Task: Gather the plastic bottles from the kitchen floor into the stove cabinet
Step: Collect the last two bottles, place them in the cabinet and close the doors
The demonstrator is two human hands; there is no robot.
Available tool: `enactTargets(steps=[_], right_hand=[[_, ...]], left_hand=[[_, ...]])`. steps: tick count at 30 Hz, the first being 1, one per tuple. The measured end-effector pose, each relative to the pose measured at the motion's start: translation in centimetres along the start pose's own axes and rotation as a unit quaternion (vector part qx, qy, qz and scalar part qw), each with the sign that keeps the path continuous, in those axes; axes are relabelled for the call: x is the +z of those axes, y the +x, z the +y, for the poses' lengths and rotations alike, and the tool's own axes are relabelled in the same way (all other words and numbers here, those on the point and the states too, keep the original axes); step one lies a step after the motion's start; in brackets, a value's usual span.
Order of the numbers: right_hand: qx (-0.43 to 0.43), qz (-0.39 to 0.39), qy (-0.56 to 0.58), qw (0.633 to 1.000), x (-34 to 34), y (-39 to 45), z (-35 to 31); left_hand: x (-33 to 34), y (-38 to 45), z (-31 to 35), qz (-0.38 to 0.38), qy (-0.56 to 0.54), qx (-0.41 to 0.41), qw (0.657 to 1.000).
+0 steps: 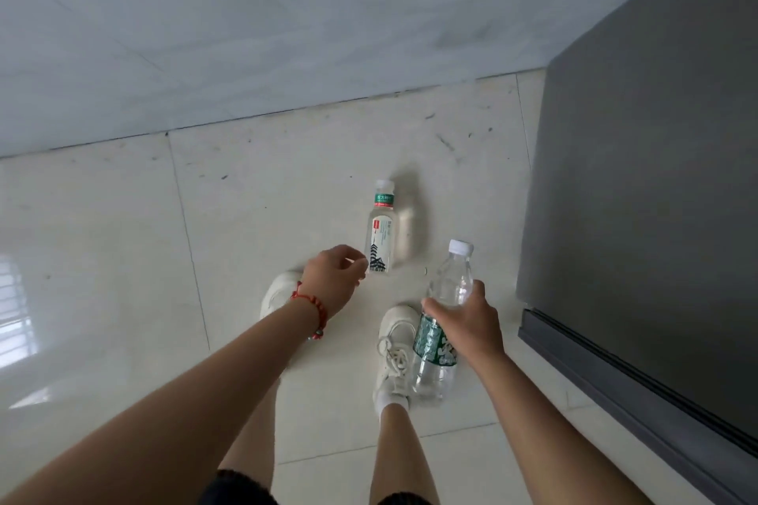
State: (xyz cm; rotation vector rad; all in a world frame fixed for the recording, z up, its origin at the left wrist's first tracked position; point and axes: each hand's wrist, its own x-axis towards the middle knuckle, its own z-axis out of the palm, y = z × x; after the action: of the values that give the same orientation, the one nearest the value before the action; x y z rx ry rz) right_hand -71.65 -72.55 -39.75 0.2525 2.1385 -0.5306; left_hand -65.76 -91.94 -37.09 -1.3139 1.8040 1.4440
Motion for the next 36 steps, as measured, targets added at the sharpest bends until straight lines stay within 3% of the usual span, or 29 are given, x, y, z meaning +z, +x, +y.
enactTargets(steps=[7, 14, 20, 24, 27, 36], right_hand=[[0.025, 0.029, 0.048, 0.998, 3.7, 6.9, 1.0], [0.018, 0.056, 0.071, 0.996, 7.4, 12.2, 3.1], [0.014, 0.056, 0.089, 0.994, 9.0, 14.2, 6.0], [0.006, 0.055, 0.093, 0.994, 9.2, 15.3, 7.1], [0.000, 0.047, 0.092, 0.995, 8.8, 16.0, 7.7], [-0.009, 0.068, 0.071, 0.995, 4.9, 15.1, 6.6]], left_hand=[[0.8, 9.3, -1.8, -0.002, 0.116, -0.018, 0.993], [5.6, 17.9, -3.5, -0.042, 0.212, 0.004, 0.976], [9.5, 22.4, -6.0, -0.023, 0.224, -0.055, 0.973], [12.0, 23.6, -7.2, 0.045, 0.223, -0.069, 0.971], [13.5, 24.0, -6.9, 0.101, 0.153, -0.090, 0.979], [8.8, 21.8, -6.0, 0.093, 0.143, -0.070, 0.983]])
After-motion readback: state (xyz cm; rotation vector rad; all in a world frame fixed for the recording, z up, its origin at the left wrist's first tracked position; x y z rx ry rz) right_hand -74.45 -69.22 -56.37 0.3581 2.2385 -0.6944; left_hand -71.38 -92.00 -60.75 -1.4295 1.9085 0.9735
